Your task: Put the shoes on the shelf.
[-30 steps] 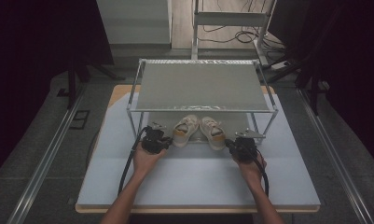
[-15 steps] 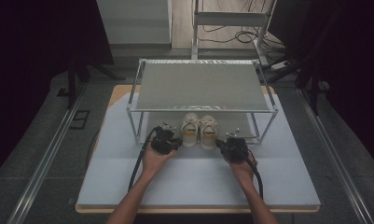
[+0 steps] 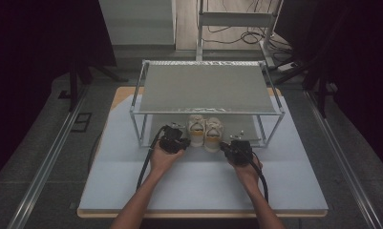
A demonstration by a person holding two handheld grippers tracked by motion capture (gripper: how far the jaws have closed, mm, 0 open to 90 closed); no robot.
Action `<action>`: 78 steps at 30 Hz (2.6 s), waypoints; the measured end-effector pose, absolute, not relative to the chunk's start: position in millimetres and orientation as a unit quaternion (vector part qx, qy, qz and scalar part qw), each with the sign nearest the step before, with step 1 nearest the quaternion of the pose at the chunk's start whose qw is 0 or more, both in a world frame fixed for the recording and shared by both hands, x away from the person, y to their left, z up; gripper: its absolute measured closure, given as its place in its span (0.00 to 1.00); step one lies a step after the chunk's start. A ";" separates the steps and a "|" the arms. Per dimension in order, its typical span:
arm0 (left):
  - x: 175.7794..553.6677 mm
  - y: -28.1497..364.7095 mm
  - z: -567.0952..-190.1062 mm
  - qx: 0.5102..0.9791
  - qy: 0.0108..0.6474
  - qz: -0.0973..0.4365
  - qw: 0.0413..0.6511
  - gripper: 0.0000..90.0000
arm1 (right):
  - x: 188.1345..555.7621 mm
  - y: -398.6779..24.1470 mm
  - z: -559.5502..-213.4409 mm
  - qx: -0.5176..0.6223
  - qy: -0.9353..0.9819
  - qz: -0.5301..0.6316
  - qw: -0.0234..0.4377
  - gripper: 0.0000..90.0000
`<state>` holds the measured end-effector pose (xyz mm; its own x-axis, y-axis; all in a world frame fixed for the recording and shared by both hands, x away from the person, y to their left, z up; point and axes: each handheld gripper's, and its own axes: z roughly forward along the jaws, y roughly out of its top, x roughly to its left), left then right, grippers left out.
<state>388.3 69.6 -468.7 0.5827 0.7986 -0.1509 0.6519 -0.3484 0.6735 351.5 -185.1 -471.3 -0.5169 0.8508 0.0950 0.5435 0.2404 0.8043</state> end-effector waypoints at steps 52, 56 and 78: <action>403.3 59.5 -473.6 0.804 0.472 0.099 0.347 0.88 | 383.3 -170.5 -482.1 0.476 0.762 0.394 0.194 0.97; 407.9 61.8 -475.1 0.801 0.482 0.108 0.338 0.88 | 382.9 -170.2 -484.3 0.476 0.763 0.393 0.193 0.97; 399.1 43.0 -463.3 0.810 0.457 0.092 0.357 0.90 | 382.8 -168.6 -485.3 0.473 0.766 0.393 0.188 0.96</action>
